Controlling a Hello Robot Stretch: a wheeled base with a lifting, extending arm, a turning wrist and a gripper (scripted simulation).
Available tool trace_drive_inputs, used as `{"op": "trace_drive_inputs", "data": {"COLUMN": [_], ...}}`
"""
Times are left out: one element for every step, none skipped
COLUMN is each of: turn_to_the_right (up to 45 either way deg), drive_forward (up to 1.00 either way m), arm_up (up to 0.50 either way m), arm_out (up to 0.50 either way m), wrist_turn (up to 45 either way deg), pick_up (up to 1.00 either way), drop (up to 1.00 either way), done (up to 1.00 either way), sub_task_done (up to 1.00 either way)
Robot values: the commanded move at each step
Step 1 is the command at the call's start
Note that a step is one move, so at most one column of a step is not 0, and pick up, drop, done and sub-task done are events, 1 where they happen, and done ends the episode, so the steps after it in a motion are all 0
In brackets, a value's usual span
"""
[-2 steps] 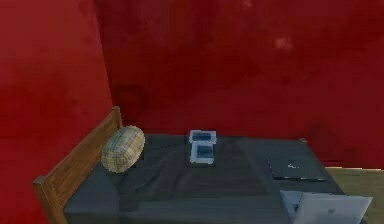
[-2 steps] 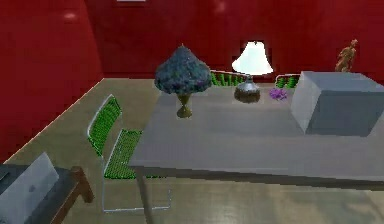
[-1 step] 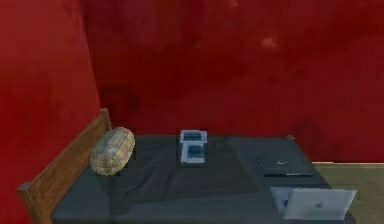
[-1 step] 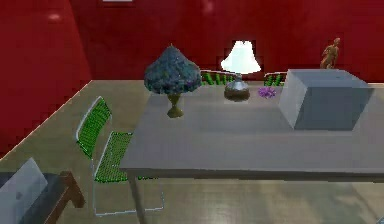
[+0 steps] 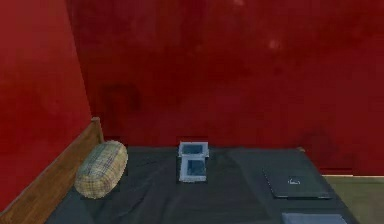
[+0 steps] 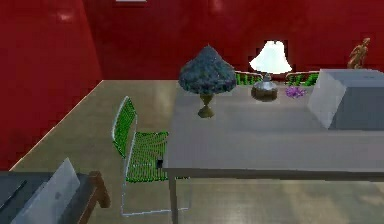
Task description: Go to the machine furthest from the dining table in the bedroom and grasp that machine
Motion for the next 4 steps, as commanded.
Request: {"op": "trace_drive_inputs", "data": {"turn_to_the_right": [-45.0, -12.0, 45.0, 45.0], "drive_forward": [0.0, 0.0, 0.0, 0.0], "arm_up": [0.0, 0.0, 0.0, 0.0], "arm_out": [0.0, 0.0, 0.0, 0.0], "wrist_turn": [0.0, 0.0, 0.0, 0.0], "pick_up": [0.0, 0.0, 0.0, 0.0], "drop": [0.0, 0.0, 0.0, 0.0], "done": [0.0, 0.0, 0.0, 0.0], "sub_task_done": [0.0, 0.0, 0.0, 0.0]}}
